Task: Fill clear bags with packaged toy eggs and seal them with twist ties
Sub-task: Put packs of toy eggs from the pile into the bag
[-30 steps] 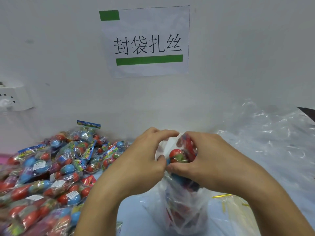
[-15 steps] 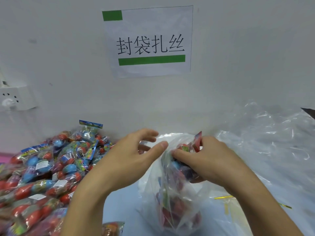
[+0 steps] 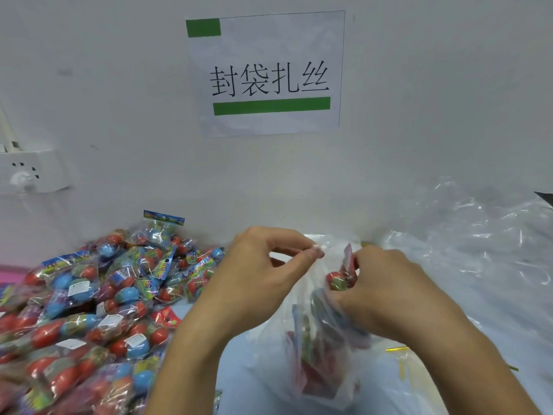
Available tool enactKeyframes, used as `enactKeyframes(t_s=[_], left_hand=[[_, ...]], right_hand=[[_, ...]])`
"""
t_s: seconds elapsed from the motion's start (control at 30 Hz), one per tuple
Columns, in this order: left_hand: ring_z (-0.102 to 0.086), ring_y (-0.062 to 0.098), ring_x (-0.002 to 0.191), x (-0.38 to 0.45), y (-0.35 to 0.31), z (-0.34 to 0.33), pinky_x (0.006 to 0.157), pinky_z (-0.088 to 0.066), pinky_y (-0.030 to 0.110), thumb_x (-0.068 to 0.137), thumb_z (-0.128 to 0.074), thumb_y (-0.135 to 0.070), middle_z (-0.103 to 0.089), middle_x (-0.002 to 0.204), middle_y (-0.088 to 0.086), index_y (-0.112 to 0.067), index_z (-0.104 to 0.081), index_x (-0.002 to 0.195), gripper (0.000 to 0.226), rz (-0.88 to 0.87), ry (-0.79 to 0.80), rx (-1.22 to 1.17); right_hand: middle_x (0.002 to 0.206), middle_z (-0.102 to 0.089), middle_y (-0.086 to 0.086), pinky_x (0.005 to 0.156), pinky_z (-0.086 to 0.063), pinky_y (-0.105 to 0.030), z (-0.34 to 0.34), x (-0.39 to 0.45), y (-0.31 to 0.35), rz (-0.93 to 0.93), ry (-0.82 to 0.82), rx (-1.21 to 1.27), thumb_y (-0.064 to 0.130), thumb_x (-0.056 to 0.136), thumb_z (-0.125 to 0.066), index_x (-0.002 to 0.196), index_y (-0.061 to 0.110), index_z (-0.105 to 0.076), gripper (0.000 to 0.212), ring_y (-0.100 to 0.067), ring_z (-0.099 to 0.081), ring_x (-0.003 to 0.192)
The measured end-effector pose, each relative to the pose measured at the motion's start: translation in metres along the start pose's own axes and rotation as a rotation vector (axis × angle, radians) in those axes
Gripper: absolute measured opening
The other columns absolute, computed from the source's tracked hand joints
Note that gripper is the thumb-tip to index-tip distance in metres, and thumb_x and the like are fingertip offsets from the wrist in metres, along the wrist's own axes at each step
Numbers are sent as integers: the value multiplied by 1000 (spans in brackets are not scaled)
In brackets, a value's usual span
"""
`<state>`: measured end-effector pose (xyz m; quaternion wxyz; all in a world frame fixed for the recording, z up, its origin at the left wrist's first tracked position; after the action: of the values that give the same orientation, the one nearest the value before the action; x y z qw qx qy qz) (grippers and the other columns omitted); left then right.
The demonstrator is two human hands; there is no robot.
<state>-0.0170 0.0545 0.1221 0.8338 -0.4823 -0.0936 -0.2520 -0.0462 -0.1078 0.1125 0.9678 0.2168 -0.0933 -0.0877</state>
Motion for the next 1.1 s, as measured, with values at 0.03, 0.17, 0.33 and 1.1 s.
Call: enactKeyframes(t_s=[0.03, 0.17, 0.33, 1.1], left_hand=[[-69, -1, 86, 0, -1, -2, 79, -54, 23, 91, -69, -31, -75, 87, -17, -24, -80, 88, 13, -8, 7, -26], [-70, 5, 91, 1, -4, -10, 84, -57, 31, 91, -71, -24, -76, 89, -12, -18, -80, 90, 11, -26, 59, -103], [-70, 6, 93, 0, -4, -11, 85, -55, 38, 91, -71, -26, -76, 90, -12, -18, -80, 91, 12, -22, 108, -129], [-67, 6, 78, 5, 0, -20, 66, -51, 24, 89, -73, -23, -73, 80, -12, -21, -78, 81, 10, -65, -12, -192]], right_hand=[[87, -53, 4, 68, -47, -32, 2, -1, -1, 1, -3, -54, 53, 84, -58, 79, 24, -51, 30, -22, -54, 81], [80, -49, 6, 58, -41, -29, 5, -3, -4, -7, 69, -131, 52, 87, -56, 78, 25, -46, 30, -15, -49, 70], [76, -58, 7, 51, -38, -24, 10, -5, -7, -11, 242, -115, 54, 89, -55, 76, 24, -51, 33, -11, -53, 64], [134, -54, 11, 91, -54, -32, 35, -14, -6, 114, 79, -82, 50, 78, -75, 129, 46, -56, 54, -14, -62, 113]])
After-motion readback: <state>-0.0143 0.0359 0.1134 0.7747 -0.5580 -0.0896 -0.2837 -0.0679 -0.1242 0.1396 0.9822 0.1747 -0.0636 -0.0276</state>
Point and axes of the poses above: each hand's wrist, its own x-axis towards the middle knuckle, its own z-axis out of the back of the hand, y = z × x, the point moved 1 cm from there along x, towards the middle knuckle
